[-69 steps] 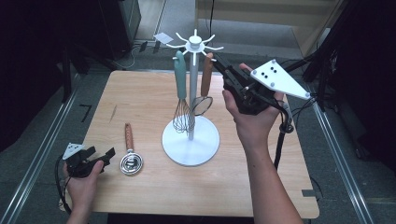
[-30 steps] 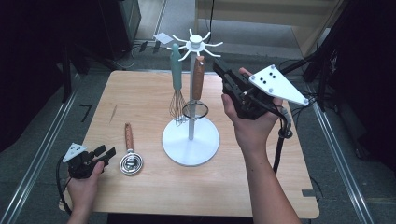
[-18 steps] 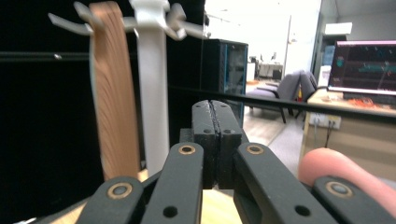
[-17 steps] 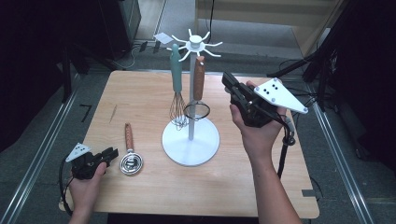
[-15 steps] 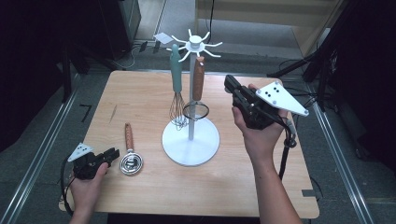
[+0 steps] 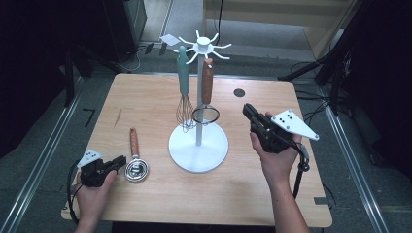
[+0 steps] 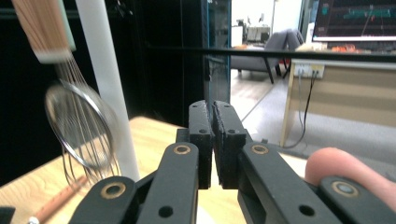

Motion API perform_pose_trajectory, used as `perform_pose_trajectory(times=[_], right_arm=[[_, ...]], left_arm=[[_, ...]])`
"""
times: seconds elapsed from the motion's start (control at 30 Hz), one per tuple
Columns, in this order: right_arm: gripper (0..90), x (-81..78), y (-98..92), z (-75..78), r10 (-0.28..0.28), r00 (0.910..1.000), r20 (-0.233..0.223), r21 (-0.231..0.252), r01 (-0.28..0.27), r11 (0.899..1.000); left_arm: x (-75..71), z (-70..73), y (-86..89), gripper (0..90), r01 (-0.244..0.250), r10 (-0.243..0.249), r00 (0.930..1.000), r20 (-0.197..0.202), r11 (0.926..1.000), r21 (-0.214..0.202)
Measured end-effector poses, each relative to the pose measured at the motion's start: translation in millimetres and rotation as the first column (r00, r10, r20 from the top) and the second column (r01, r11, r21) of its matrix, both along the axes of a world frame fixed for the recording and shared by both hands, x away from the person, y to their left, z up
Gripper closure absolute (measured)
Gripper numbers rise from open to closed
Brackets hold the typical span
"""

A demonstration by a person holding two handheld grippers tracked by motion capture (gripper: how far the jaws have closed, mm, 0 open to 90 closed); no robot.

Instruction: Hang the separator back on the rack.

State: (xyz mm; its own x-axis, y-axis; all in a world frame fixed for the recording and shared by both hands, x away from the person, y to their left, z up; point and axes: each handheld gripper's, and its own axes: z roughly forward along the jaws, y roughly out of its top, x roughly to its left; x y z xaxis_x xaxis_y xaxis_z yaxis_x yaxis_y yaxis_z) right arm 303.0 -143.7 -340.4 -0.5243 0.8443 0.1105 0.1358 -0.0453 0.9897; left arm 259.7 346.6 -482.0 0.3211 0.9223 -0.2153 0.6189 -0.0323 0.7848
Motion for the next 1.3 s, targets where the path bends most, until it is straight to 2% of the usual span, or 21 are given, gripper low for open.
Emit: perform_pose_trajectory(times=[0.13,0.27,0.5,0.6,0.63,0.77,0.9,1.1,1.17,1.3], right_arm=[[87.0,-4.9,-5.1,-19.2,-0.003,0.9993,-0.039,-0.011,0.003,1.000],[86.0,-10.9,-10.0,-39.9,-0.003,0.9968,-0.079,-0.030,0.001,1.000],[82.8,-19.9,-19.9,-79.6,-0.010,0.9863,-0.165,-0.043,0.003,0.999],[81.8,-21.4,-22.7,-87.3,-0.016,0.9841,-0.177,-0.044,0.008,0.999],[79.8,-22.6,-24.5,-94.6,-0.024,0.9821,-0.187,-0.051,0.015,0.999],[77.8,-25.0,-24.4,-102.6,-0.022,0.9800,-0.198,-0.062,0.009,0.998],[75.5,-33.1,-24.0,-117.7,-0.012,0.9724,-0.233,-0.086,-0.008,0.996],[74.4,-43.2,-32.5,-124.5,-0.033,0.9685,-0.247,-0.094,0.010,0.995],[74.4,-46.8,-35.8,-128.0,-0.038,0.9652,-0.259,-0.082,0.017,0.997],[74.4,-52.4,-37.3,-137.3,-0.040,0.9570,-0.287,-0.092,0.014,0.996]], left_arm=[[0.6,-0.3,0.0,89.9,-0.001,0.001,1.0000,-0.007,1.0000,-0.005],[0.8,-0.6,0.1,90.0,0.011,-0.011,0.9998,-0.017,0.9999,-0.002],[1.6,-1.8,-1.4,90.0,0.012,-0.012,0.9996,-0.027,0.9999,0.012],[1.9,-2.1,-1.5,89.4,0.013,-0.013,0.9995,-0.030,0.9999,0.010],[2.4,-2.6,-1.8,88.1,0.016,-0.016,0.9992,-0.036,0.9998,0.007],[3.2,-3.4,-2.1,86.1,0.011,-0.011,0.9993,-0.036,0.9999,0.007],[4.6,-4.6,-3.4,85.6,0.022,-0.021,0.9987,-0.046,0.9996,0.017],[4.0,-4.7,-5.5,84.4,0.048,-0.047,0.9974,-0.053,0.9987,0.014],[3.3,-4.4,-6.2,84.0,0.056,-0.055,0.9971,-0.053,0.9983,0.018],[1.8,-4.0,-9.0,83.4,0.070,-0.069,0.9962,-0.054,0.9973,0.023]])
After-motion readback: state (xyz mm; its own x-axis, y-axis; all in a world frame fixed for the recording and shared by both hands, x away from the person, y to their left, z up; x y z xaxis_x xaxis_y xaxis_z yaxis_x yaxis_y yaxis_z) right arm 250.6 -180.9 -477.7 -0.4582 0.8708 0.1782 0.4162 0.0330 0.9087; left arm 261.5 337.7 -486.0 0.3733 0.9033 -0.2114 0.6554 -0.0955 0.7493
